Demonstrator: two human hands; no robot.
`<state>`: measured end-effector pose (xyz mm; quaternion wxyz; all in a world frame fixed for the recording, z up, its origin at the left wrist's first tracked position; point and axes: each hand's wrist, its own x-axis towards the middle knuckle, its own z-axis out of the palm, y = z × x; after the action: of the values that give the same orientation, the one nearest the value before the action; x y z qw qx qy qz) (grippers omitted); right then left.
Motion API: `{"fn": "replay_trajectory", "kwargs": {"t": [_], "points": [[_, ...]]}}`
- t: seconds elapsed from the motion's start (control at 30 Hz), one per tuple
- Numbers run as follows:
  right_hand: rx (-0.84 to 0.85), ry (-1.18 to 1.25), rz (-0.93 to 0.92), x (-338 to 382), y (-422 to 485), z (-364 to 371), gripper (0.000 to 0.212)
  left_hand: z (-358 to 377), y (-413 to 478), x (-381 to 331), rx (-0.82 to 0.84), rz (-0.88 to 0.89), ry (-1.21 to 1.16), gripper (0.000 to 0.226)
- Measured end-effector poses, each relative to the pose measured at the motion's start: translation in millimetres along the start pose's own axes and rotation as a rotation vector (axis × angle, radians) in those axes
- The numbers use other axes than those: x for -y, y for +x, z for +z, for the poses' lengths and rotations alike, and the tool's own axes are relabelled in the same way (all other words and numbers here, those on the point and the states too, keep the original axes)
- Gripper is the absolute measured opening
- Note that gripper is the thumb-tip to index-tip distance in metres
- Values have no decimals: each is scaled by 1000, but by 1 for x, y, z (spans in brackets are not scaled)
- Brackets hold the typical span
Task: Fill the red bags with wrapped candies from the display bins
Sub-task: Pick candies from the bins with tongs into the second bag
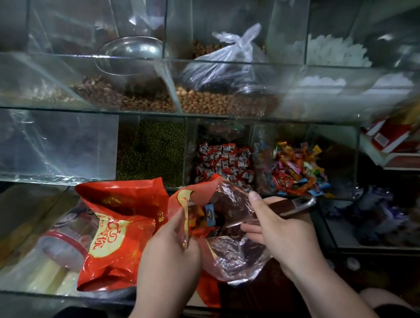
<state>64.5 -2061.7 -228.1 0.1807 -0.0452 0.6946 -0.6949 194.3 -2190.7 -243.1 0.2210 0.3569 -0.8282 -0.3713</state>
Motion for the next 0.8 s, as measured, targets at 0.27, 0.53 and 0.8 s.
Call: {"fn": "replay_trajectory", "kwargs": {"t": [0.27,0.53,0.8], "points": [[-20,152,37,0,-11,-30,11,4,-9,-28,-216,358,29,42],[-19,298,102,14,-24,-61,13,36,11,-40,-51,224,120,54],[61,349,43,35,-51,-83,10,54,21,-37,74,151,218,64]]}}
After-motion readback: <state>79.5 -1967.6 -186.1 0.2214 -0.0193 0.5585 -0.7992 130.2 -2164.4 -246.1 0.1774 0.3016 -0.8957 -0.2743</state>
